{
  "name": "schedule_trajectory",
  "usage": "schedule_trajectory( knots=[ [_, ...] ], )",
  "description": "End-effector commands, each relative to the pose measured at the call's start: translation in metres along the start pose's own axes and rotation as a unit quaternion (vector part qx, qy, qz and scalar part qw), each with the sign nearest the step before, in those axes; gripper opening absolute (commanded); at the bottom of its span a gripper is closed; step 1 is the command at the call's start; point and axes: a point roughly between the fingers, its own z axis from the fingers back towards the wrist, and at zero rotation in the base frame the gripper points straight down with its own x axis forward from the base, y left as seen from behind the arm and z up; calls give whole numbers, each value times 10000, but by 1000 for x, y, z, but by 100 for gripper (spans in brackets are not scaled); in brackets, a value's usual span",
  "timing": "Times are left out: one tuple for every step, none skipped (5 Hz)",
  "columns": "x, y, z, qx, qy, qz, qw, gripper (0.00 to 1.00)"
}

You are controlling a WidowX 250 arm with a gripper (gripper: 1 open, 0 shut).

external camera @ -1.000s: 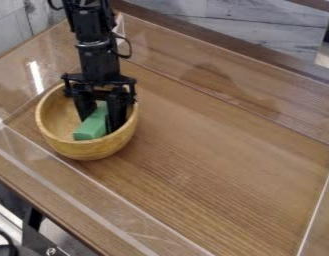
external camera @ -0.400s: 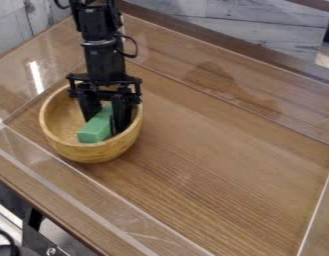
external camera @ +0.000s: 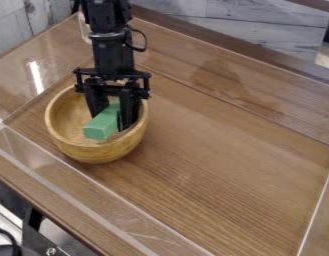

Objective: Remove the green block from inside the brown bowl and put it on the table

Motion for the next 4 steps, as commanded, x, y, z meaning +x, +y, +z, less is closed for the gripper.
schedule_trajectory(
  knots=[
    [3, -11, 29, 57, -479, -147, 9987, 0],
    [0, -19, 33, 33, -478, -232, 9986, 0],
    [-2, -27, 36, 9, -475, -331, 9983, 0],
    [-5, -39, 38, -16, -467, -457, 9979, 0]
  ],
)
